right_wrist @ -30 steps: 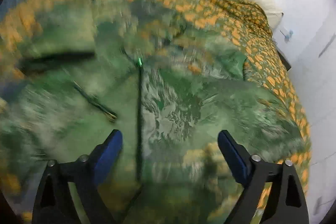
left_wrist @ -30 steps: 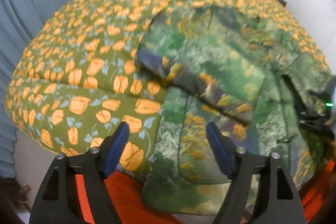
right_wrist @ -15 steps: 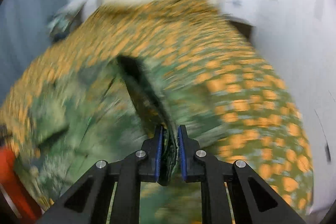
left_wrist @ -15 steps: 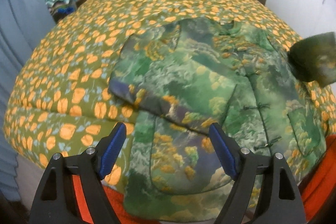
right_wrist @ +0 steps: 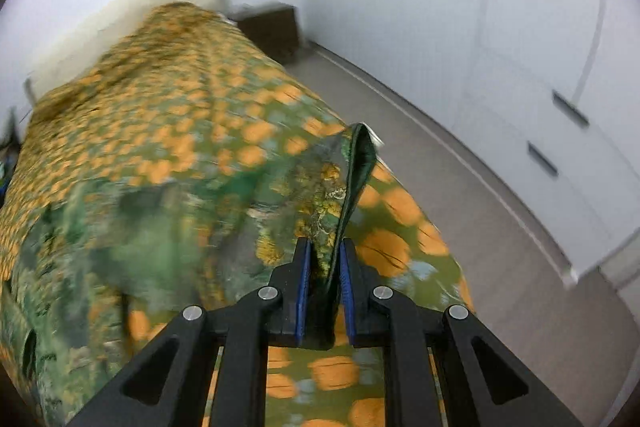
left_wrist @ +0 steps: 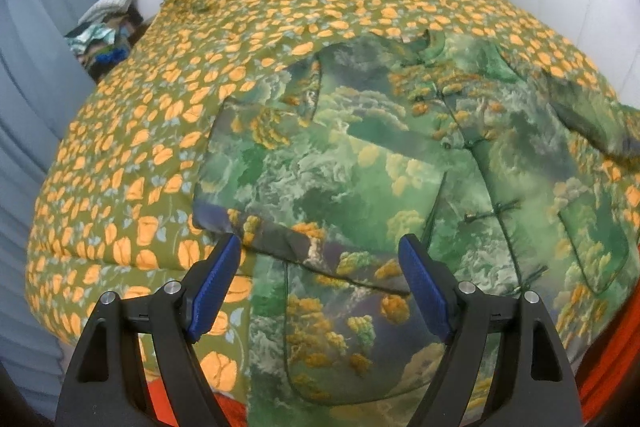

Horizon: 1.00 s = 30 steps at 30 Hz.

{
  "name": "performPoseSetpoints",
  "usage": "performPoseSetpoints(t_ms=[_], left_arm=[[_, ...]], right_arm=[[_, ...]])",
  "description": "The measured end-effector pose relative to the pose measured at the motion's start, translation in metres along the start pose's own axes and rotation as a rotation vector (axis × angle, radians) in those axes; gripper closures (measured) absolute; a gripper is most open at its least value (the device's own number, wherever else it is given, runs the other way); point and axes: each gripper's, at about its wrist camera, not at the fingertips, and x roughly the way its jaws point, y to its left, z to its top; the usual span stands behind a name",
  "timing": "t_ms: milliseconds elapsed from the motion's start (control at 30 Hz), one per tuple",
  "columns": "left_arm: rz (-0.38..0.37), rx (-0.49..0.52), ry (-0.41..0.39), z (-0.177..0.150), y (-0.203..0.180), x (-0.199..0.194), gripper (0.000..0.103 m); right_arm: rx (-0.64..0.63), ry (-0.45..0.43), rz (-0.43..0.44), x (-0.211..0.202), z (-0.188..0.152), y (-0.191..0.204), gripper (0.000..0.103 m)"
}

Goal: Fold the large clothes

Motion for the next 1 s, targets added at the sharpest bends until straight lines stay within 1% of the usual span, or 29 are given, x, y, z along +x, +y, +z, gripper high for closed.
performPoseSetpoints(t_ms=[67,200,267,333,367,400,467,500,533,567,633,700,767,833,867,900,933,967,1000], left_arm=[[0.01,0.031,0.012,-0.002,-0.004,0.004,0.019],[0.03,0.102,0.025,-0.005,-0.014,0.014,0.017],[0.039,0.147,0.035,-0.006,-0.021,0.019,0.017],[0.051,0.192,0.037,-0.008,-0.027,0.021,0.017],[0.053,0.214,0.035,-0.009,-0.03,0.022,0.017],[0.054,0.232,0.03,-0.01,-0.033,0.022,0.015],[0.048,0.275,0.01,-0.012,-0.037,0.021,0.01],[0.031,0.293,-0.003,-0.014,-0.039,0.021,0.007],[-0.001,0.319,-0.018,-0.017,-0.04,0.02,0.003],[-0.029,0.343,-0.025,-0.019,-0.042,0.021,0.003],[-0.054,0.398,-0.021,-0.022,-0.048,0.026,0.003],[-0.035,0.458,-0.027,-0.023,-0.059,0.035,0.003],[-0.017,0.512,-0.033,-0.023,-0.07,0.046,0.003],[0.012,0.556,-0.005,-0.02,-0.08,0.068,0.003],[0.02,0.565,0.017,-0.019,-0.082,0.078,0.003],[0.03,0.578,0.044,-0.019,-0.085,0.091,0.003],[0.039,0.59,0.056,-0.02,-0.087,0.099,0.006],[0.034,0.595,0.059,-0.021,-0.087,0.103,0.012],[0.014,0.586,0.069,-0.02,-0.086,0.106,0.036]], right_arm=[[0.042,0.042,0.005,0.014,-0.007,-0.017,0.089],[0.073,0.107,0.005,0.037,-0.016,-0.031,0.088],[0.091,0.12,0.008,0.043,-0.022,-0.037,0.086],[0.108,0.126,0.01,0.045,-0.026,-0.041,0.082],[0.115,0.125,0.008,0.042,-0.029,-0.045,0.075],[0.126,0.119,-0.002,0.039,-0.03,-0.049,0.063],[0.143,0.095,-0.026,0.028,-0.033,-0.052,0.048],[0.147,0.077,-0.029,0.019,-0.034,-0.052,0.047],[0.146,0.063,-0.028,0.012,-0.034,-0.05,0.047],[0.136,0.029,-0.022,-0.004,-0.037,-0.044,0.047],[0.1,-0.028,-0.004,-0.029,-0.043,-0.027,0.043],[0.051,-0.07,0.021,-0.05,-0.053,-0.004,0.035],[-0.005,-0.09,0.064,-0.066,-0.065,0.024,0.035],[-0.062,-0.095,0.121,-0.078,-0.081,0.058,0.035],[-0.098,-0.096,0.159,-0.084,-0.091,0.081,0.035],[-0.122,-0.096,0.184,-0.088,-0.098,0.095,0.035],[-0.155,-0.096,0.219,-0.094,-0.107,0.115,0.035],[-0.183,-0.097,0.25,-0.098,-0.113,0.132,0.035],[-0.206,-0.097,0.275,-0.103,-0.119,0.144,0.035]])
